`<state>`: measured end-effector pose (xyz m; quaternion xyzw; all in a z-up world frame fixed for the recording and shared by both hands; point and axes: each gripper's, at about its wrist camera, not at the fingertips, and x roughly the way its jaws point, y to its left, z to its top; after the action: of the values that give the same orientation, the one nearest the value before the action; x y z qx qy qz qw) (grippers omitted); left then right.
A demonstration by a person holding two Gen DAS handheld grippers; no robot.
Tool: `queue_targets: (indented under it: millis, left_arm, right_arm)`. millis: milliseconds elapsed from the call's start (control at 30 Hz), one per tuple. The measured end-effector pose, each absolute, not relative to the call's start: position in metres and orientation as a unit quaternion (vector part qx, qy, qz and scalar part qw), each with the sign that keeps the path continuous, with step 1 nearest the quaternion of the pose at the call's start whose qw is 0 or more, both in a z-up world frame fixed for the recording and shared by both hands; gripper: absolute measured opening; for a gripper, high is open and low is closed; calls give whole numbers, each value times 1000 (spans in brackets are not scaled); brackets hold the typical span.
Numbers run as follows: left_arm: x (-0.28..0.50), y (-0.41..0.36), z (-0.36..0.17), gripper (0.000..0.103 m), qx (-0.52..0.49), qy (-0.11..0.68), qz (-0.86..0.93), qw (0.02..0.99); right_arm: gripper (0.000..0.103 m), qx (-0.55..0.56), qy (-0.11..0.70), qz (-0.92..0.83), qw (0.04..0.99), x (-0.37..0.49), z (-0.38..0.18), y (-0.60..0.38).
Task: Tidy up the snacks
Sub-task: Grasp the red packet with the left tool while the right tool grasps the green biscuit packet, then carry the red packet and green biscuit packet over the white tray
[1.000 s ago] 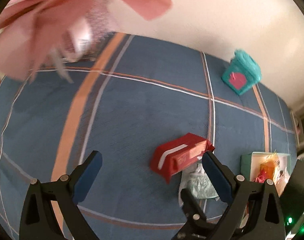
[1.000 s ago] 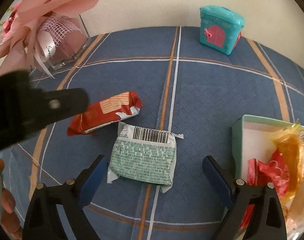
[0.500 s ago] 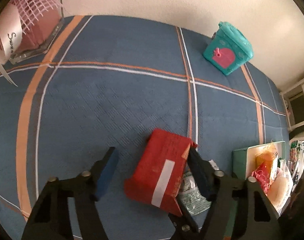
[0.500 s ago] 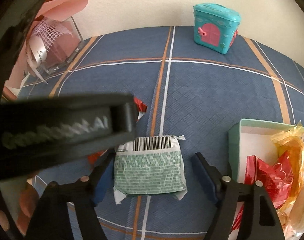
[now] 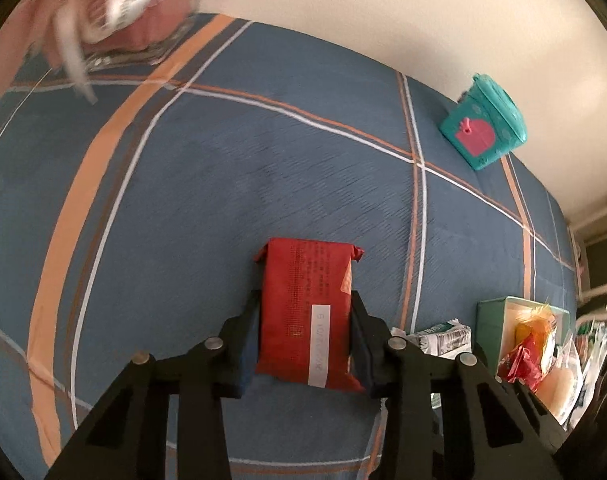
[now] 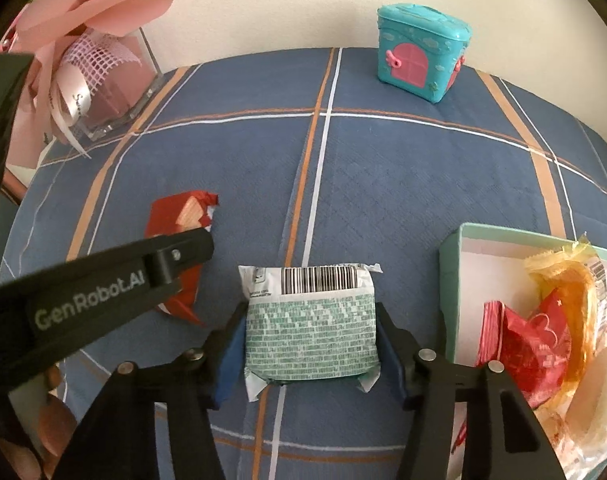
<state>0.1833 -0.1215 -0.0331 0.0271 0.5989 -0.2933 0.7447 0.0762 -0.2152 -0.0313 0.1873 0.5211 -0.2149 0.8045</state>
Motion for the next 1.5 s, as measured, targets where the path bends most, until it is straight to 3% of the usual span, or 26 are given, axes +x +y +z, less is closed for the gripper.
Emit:
queue_targets:
  millis: [467,1000,1500]
  left_arm:
    - [157,-83,-29,41,-15,621,-207,756]
    - [98,-47,21,41,-32,582,-213,784]
    - [15,-125,87,41,33,510,-310,802]
  right_arm:
    - [58,184,534,-201,800,55,-12,-195]
    - [58,185,514,-195,815,0,23,-168]
    - [58,217,462,-282,812,-93,61,-241]
